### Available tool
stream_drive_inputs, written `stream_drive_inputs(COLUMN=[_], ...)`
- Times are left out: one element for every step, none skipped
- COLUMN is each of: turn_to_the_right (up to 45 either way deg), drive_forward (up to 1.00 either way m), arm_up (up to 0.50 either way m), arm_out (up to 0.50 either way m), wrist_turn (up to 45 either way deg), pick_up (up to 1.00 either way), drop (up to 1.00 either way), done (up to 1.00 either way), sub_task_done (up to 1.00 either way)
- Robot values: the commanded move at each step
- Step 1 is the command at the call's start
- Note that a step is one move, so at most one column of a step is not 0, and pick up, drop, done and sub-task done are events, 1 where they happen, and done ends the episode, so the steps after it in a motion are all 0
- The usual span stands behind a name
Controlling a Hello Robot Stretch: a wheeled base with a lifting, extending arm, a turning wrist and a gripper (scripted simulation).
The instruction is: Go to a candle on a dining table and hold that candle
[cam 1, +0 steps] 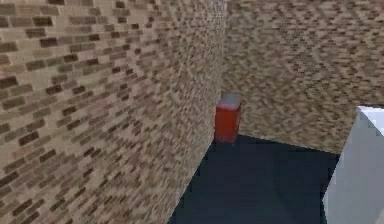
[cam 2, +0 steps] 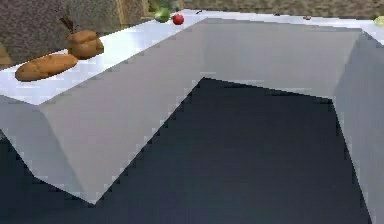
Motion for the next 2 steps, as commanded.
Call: stream_drive_inputs(turn_to_the_right=[24.0,3.0], drive_forward=[0.0,0.0], arm_up=[0.0,0.0], arm_out=[0.0,0.0], wrist_turn=[0.0,0.0], pick_up=[0.0,0.0], drop=[0.0,0.0], done=[0.0,0.0], sub_task_done=[0.0,0.0])
